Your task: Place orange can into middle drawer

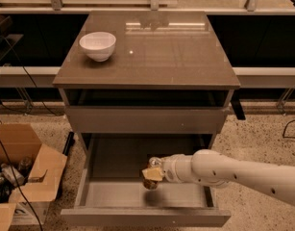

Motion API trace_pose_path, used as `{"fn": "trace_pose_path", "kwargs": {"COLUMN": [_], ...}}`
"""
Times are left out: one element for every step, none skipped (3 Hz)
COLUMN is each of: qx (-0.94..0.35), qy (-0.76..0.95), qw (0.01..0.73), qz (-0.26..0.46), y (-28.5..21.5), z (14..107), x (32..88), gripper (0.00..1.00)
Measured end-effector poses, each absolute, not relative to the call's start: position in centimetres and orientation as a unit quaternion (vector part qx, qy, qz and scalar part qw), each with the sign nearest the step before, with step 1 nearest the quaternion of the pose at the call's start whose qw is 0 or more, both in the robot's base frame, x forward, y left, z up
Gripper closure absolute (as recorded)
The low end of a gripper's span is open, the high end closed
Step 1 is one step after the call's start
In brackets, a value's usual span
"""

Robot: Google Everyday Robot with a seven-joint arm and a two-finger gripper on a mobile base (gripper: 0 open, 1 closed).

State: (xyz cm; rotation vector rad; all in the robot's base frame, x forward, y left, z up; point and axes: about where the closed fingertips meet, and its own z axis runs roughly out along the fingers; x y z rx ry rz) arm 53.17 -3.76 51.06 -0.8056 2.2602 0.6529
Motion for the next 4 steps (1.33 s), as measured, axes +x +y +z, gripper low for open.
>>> {"fn": "trace_pose_path", "kwargs": {"qx": [-0.290,-0.277,-0.266,-0.267], "qy": [0.873,0.879,0.883,0.883], "qw": [0.322,0.323,0.327,0.326], "qz": [0.224,0.216,0.206,0.206], "y": [-5.1,-5.8,-6.6,-6.4], "z": [48.2,46.6,45.3,45.3], "x": [54.2,54.8,55.4,55.4], "gripper": [0.74,0.50,0.28,0.04]}}
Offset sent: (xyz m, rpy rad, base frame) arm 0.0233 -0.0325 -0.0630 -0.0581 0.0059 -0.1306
